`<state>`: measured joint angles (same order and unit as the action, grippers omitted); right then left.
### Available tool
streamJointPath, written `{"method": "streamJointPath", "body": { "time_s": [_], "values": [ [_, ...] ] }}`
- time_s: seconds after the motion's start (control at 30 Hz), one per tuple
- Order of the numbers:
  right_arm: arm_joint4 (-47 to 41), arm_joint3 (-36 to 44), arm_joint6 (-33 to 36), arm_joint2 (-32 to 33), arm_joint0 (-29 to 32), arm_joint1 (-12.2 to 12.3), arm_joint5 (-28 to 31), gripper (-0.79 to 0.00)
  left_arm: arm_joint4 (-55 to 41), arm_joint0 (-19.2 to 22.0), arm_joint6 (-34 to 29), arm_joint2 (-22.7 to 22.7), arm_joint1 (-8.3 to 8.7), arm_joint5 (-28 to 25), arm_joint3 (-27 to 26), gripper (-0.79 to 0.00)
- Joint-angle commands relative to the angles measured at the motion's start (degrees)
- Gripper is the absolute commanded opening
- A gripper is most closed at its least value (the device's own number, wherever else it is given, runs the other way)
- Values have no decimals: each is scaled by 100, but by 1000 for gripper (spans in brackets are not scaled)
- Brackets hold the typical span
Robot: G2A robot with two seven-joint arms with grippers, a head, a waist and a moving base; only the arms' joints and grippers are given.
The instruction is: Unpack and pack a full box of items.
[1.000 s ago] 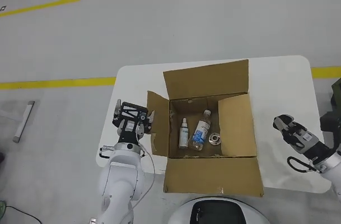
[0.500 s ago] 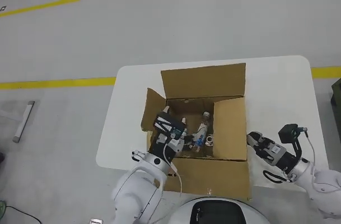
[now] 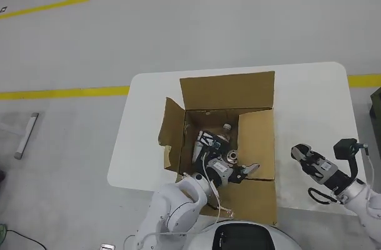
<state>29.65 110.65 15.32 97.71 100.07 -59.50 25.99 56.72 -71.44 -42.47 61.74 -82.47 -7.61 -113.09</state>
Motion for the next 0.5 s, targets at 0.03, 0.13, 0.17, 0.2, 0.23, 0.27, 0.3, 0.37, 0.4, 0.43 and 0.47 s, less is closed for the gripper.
{"method": "streamJointPath", "body": {
  "time_s": [0.03, 0.13, 0.17, 0.2, 0.23, 0.27, 0.3, 0.37, 0.4, 0.43, 0.47],
  "values": [
    [-36, 64, -3, 116, 127, 1, 36, -785, -193, 60, 9, 26, -7, 91, 34, 0],
    [-48, 128, -16, 180, 241, -3, 64, -785, -193, 60, 9, 26, -7, 91, 34, 0],
    [-18, 151, -22, 198, 274, -4, 66, -785, -193, 60, 9, 26, -7, 91, 34, 0],
    [16, 171, -19, 205, 306, -5, 66, -785, -193, 60, 9, 26, -7, 91, 34, 0],
    [33, 191, -26, 202, 331, -8, 68, -785, -193, 60, 9, 26, -7, 91, 34, 0],
    [48, 202, -36, 194, 349, -10, 70, -785, -436, -15, 61, 22, -17, 174, 70, 0],
    [69, 206, -41, 183, 359, -13, 68, -785, -720, -58, 112, 46, -26, 249, 89, 0],
    [110, 207, -54, 142, 355, -19, 69, -785, -500, -1, 173, 52, -9, 194, 226, 0],
    [125, 202, -65, 124, 347, -22, 63, -785, -534, -6, 255, 13, -16, 253, 291, 0],
    [132, 199, -64, 105, 341, -25, 61, -785, -751, -10, 348, -26, -36, 364, 355, 0],
    [140, 198, -63, 94, 333, -27, 59, -785, -860, 38, 415, -61, -51, 436, 425, 0]
  ]
}}
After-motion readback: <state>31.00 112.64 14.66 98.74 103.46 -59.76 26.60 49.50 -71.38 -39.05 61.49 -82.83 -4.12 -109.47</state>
